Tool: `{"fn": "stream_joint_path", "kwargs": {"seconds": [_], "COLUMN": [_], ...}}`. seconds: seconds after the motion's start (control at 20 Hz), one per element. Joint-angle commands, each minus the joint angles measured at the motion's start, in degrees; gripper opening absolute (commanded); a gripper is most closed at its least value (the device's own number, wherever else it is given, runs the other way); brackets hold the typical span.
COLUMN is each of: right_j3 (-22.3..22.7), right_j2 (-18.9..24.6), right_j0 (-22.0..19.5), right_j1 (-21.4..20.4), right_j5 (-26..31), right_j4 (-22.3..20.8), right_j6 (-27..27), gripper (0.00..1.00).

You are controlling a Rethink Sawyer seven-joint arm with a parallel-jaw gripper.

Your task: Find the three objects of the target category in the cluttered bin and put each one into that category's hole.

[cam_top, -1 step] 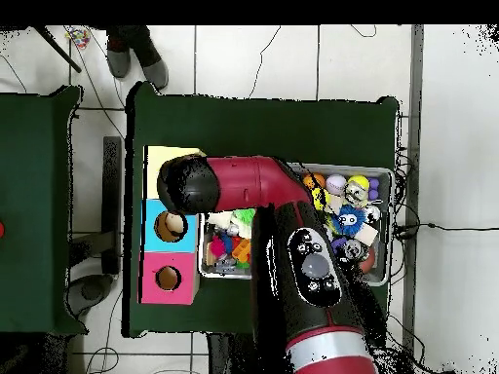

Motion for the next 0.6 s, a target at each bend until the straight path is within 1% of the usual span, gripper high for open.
{"fn": "stream_joint_path", "kwargs": {"seconds": [0.05, 0.45, 0.6], "right_j3": [3.95, 3.1, 3.32], "right_j2": [-1.62, -1.08, -2.53], "right_j0": [-2.33, -4.7, -4.18], "right_j1": [-0.87, -3.57, -6.47], "right_j5": [7.56, 12.39, 14.01], "right_j4": [2.29, 3.0, 2.04], "right_j6": [6.56, 3.06, 3.56], "gripper": [0.0, 0.0, 0.0]}}
